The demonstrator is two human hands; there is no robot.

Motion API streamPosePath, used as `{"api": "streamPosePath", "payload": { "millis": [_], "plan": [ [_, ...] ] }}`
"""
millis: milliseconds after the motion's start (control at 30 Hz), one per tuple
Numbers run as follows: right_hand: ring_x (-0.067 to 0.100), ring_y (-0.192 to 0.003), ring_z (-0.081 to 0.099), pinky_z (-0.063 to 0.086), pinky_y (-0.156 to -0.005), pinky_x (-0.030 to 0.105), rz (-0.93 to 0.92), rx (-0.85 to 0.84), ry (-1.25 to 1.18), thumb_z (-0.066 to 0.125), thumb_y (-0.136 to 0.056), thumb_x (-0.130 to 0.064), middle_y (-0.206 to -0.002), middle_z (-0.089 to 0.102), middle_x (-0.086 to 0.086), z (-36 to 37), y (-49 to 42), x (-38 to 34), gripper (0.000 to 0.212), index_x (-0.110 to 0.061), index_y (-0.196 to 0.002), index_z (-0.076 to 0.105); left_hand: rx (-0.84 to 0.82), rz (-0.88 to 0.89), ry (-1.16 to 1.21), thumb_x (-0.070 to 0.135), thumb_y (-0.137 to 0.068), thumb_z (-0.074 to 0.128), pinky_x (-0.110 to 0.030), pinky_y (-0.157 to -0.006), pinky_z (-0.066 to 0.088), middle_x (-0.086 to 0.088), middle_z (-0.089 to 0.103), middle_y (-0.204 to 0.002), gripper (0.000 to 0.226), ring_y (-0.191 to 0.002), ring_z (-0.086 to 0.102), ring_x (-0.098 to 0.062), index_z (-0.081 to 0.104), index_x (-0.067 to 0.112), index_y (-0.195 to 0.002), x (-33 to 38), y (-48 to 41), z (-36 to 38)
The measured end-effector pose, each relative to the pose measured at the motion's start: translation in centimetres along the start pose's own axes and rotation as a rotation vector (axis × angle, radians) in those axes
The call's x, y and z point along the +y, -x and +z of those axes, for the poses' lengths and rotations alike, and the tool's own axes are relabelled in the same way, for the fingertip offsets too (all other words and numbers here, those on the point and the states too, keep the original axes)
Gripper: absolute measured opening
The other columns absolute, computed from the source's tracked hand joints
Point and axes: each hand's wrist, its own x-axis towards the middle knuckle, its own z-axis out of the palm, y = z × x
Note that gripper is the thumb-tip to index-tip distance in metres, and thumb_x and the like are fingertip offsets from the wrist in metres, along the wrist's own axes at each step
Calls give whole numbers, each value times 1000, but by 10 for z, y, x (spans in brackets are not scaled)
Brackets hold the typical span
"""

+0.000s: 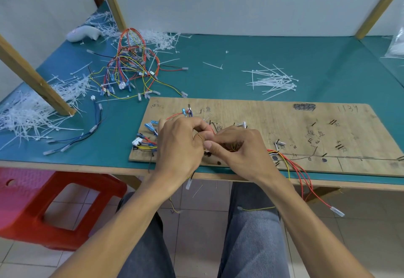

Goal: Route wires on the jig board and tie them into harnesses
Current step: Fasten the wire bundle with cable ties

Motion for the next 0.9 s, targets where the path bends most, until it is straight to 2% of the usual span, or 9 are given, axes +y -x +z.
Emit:
{"api": "streamPosePath", "payload": {
  "millis": [167,267,333,467,600,667,733,800,900],
  "plan": [
    [10,-94,69,53,-83,42,-31,-19,80,78,-96,-28,-91,79,-11,0,-1,0,10,-23,-96,87,-22,35,11,29,-84,88,-26,-64,40,37,55,-57,8,-63,52,11,83,34,-79,-4,-3,-6],
    [13,-104,63,51,-89,45,-14,-36,121,80,-94,-31,-103,78,-17,-1,-3,-2,10,-28,-100,87,-10,51,-31,27,-86,86,-41,-81,54,23,73,-75,4,-78,61,-1,85,31,-85,-5,0,-3],
    [16,-110,58,49,-93,48,5,-72,177,79,-94,-35,-108,75,-22,-1,-4,-4,11,-32,-102,86,18,62,-36,19,-87,83,-48,-87,54,12,77,-84,9,-86,66,-18,84,28,-86,-5,2,1],
    [13,-109,54,45,-96,44,-21,-93,227,79,-93,-35,-106,75,-23,-1,-3,-4,10,-29,-97,87,179,17,95,16,-90,79,-29,-62,45,19,63,-66,15,-62,54,0,80,28,-81,-7,-2,3],
    [9,-104,61,50,-92,41,21,-27,133,86,-86,-26,-99,77,-20,-1,-2,-2,7,-25,-93,85,95,78,58,4,-94,70,-35,-68,51,14,68,-73,25,-70,61,-6,66,25,-83,-7,-2,6],
    [11,-103,61,51,-92,45,12,-29,147,87,-84,-22,-97,76,-20,-1,-2,-2,6,-22,-90,84,63,126,62,-5,-93,66,-15,-66,45,13,66,-69,31,-71,62,-1,60,24,-82,-6,-1,6],
    [11,-104,57,49,-92,47,-19,-52,205,86,-86,-22,-98,76,-20,-1,-3,-4,4,-20,-88,84,70,124,111,-12,-89,64,-4,-65,39,12,64,-66,33,-69,62,6,62,20,-81,-4,-2,8],
    [10,-106,52,46,-93,48,-31,-89,251,84,-87,-24,-100,74,-21,-1,-5,-4,4,-21,-90,84,77,90,155,-13,-87,63,-6,-62,41,12,64,-64,31,-65,63,3,63,18,-78,-1,-5,12],
    [16,-112,48,43,-95,52,-13,-126,290,82,-88,-27,-100,64,-30,-2,-6,-5,7,-24,-94,85,85,52,216,-9,-89,63,-30,-63,57,10,66,-62,29,-61,66,-9,64,17,-75,0,-9,19]
  ]
}}
